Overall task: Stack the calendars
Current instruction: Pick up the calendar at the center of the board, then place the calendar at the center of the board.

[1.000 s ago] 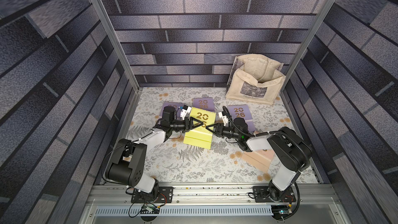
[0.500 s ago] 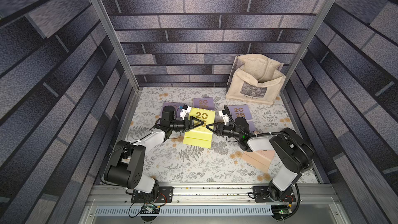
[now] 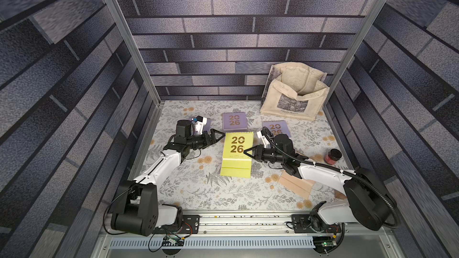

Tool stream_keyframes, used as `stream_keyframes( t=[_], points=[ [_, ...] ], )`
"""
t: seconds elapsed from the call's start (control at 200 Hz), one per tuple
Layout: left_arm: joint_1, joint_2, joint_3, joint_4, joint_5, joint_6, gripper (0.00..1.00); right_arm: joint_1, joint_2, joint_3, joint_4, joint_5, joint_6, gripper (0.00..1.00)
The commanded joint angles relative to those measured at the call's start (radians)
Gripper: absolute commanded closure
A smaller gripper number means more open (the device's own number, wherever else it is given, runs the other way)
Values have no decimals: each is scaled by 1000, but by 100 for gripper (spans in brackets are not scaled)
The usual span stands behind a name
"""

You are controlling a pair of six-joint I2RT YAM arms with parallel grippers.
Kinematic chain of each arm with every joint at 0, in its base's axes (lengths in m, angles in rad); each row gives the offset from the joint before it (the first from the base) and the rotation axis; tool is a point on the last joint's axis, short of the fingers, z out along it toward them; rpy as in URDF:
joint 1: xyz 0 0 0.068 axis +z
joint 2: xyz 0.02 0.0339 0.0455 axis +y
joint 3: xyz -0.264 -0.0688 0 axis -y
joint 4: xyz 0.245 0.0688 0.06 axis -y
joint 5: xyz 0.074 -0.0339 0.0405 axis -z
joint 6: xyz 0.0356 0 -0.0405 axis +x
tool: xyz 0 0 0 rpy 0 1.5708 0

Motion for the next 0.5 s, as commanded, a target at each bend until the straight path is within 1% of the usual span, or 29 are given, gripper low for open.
stream_keyframes(
  t=[0.0, 0.135, 0.306, 0.496],
  points=[
    [-1, -43, -20, -40, -95, 41, 0, 3, -38, -35, -91, -6, -29, 100],
    [-4, -54, -36, -29, -87, 31, 0, 12, -39, -83, -44, -3, 21, 100],
    [-4, -66, -50, -17, -74, 28, 0, 56, -29, -120, -12, 19, 44, 100],
    [-11, -60, -52, -8, -64, 28, 0, 96, -25, -155, -6, 94, 74, 100]
  ],
)
